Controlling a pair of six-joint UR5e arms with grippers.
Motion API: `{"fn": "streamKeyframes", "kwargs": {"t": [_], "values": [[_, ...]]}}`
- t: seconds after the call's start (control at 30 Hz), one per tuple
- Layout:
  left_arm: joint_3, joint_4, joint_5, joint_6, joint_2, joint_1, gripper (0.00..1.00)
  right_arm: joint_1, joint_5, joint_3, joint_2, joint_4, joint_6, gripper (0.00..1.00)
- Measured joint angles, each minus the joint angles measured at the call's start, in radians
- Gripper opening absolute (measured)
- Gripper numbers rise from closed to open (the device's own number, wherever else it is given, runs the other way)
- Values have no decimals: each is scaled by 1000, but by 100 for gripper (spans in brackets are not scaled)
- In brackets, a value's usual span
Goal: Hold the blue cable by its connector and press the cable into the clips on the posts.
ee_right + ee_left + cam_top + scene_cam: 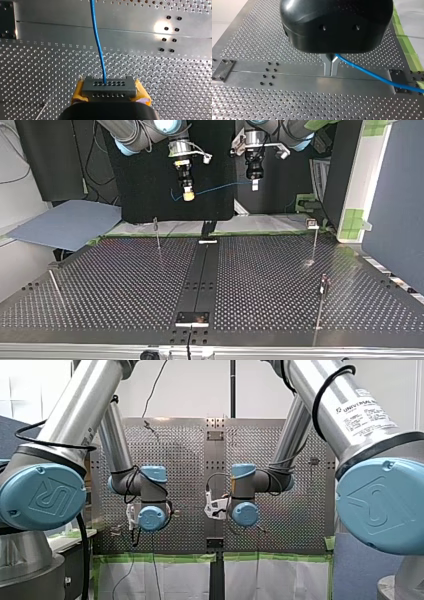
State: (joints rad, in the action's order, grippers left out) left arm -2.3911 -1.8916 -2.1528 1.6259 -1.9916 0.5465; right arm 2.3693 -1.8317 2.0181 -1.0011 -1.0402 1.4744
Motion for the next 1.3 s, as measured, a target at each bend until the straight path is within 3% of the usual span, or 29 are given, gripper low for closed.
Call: {"fn": "streamKeyframes", "kwargs": {"t": [0.77,0.97,1.3], "values": [[0,0,0,-1,0,0,0,1,0,0,0,0,0,0],[1,-25,-1,-9,-23,20,0,2,-1,-1,1,2,-1,0],[1,-47,-2,-11,-32,26,0,28,-3,-12,65,29,-3,0]]}}
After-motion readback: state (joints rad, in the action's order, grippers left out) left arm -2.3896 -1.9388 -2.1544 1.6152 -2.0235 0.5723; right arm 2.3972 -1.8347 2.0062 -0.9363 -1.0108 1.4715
